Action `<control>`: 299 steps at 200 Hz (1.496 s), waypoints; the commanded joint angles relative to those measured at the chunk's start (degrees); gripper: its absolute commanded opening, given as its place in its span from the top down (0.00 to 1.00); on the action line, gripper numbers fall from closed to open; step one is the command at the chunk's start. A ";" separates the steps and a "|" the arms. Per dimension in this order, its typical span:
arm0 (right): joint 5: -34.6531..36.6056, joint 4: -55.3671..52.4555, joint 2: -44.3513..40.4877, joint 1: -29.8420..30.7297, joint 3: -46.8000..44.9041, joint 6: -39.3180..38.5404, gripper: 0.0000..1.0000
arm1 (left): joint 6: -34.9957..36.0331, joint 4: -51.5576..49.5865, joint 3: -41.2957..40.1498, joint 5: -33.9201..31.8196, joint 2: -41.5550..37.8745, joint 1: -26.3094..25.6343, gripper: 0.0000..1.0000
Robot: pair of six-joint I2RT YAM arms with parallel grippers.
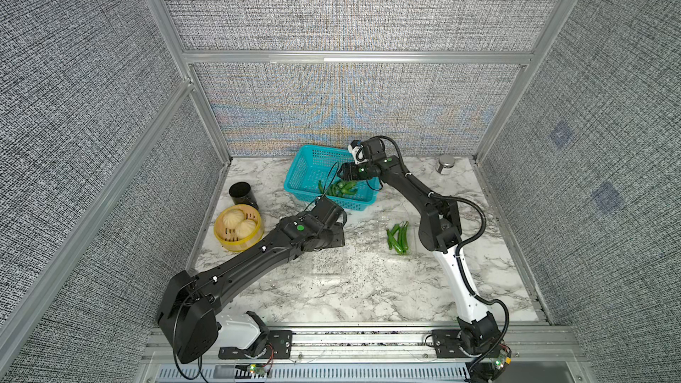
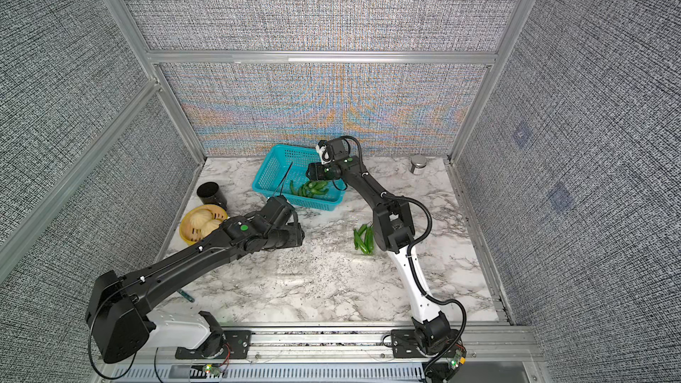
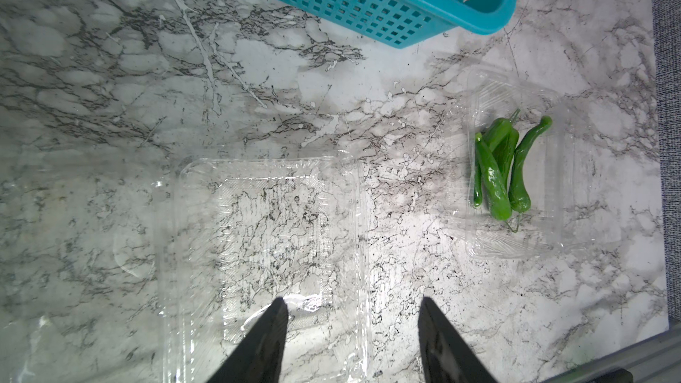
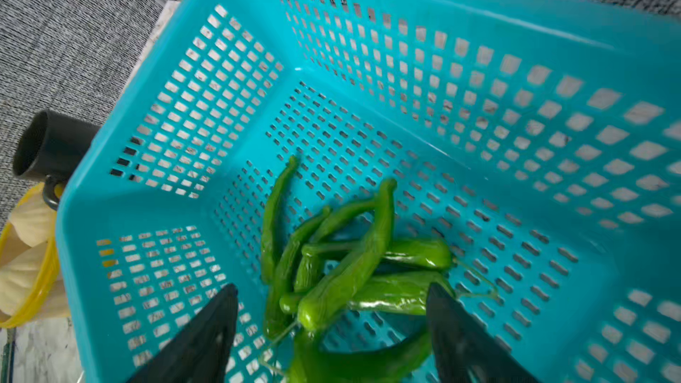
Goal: Take small green peppers out of containers
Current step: Place the green pepper in the basket, then pick up the green pepper from the packing box.
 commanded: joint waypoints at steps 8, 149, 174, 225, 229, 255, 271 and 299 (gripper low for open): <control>-0.10 -0.54 -11.17 -0.39 -5.11 -2.44 0.14 | 0.45 -0.22 0.57 0.10 0.21 0.14 0.42; 1.20 -14.54 -52.91 -6.39 -56.36 -8.81 0.19 | -0.25 4.43 -0.01 3.83 2.47 0.13 0.42; 1.28 -12.58 -51.85 -3.98 -61.42 -9.12 0.22 | -0.76 4.76 -0.55 4.25 2.58 0.10 0.42; 2.66 -7.00 -46.67 -0.03 -66.69 -7.53 0.31 | -1.22 5.49 -1.05 4.89 3.38 0.14 0.42; 2.91 -6.71 -46.11 0.15 -66.74 -7.51 0.32 | -1.22 5.49 -1.08 4.89 3.48 0.14 0.41; 6.15 -6.16 -42.92 1.17 -66.48 -7.93 0.36 | -1.22 5.21 -0.88 4.82 3.34 0.14 0.41; 8.90 -5.97 -42.14 1.71 -66.52 -8.37 0.39 | -1.22 5.00 -1.09 4.64 3.10 0.10 0.42; 11.87 -5.45 -41.30 1.93 -66.99 -8.91 0.42 | -1.22 5.24 -1.78 4.62 2.92 0.13 0.42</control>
